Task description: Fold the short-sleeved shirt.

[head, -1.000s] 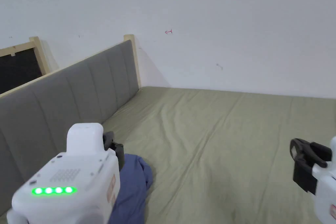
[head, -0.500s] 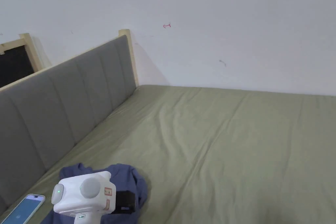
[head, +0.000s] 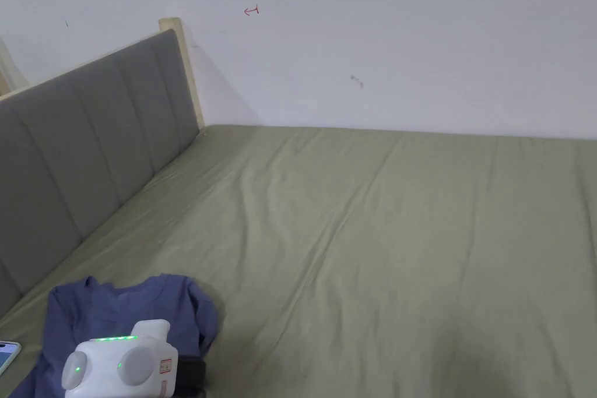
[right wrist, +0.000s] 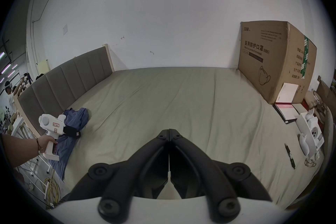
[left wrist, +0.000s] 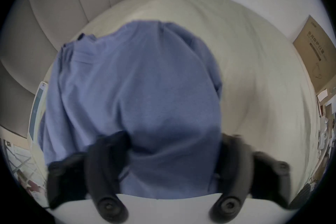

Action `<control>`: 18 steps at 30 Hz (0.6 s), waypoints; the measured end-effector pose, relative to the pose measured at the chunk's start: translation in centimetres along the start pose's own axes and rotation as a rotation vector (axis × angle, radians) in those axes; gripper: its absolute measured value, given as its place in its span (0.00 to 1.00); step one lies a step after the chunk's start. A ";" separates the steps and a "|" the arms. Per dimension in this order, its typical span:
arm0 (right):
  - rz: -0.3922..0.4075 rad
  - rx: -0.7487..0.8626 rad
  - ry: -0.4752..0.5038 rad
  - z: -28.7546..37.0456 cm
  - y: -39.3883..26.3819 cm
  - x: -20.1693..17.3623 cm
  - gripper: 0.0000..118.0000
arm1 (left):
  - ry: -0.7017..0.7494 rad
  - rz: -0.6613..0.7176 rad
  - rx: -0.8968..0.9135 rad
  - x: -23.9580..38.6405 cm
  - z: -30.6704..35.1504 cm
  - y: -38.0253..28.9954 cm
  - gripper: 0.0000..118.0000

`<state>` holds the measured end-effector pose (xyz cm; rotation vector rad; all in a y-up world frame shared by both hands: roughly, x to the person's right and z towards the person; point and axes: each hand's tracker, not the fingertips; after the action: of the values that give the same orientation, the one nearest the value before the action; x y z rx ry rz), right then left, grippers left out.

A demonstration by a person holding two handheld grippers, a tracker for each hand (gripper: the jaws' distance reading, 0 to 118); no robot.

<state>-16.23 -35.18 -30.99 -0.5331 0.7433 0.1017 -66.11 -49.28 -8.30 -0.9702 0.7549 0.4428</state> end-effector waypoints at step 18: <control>-0.099 0.181 -0.009 6.2 2.0 1.6 0.00 | -0.185 -0.059 0.883 2.0 28.6 1.5 0.07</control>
<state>-11.73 -30.58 -29.14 -0.3961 0.7079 -0.0544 -55.09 -23.88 -0.77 -0.1200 0.6526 0.1087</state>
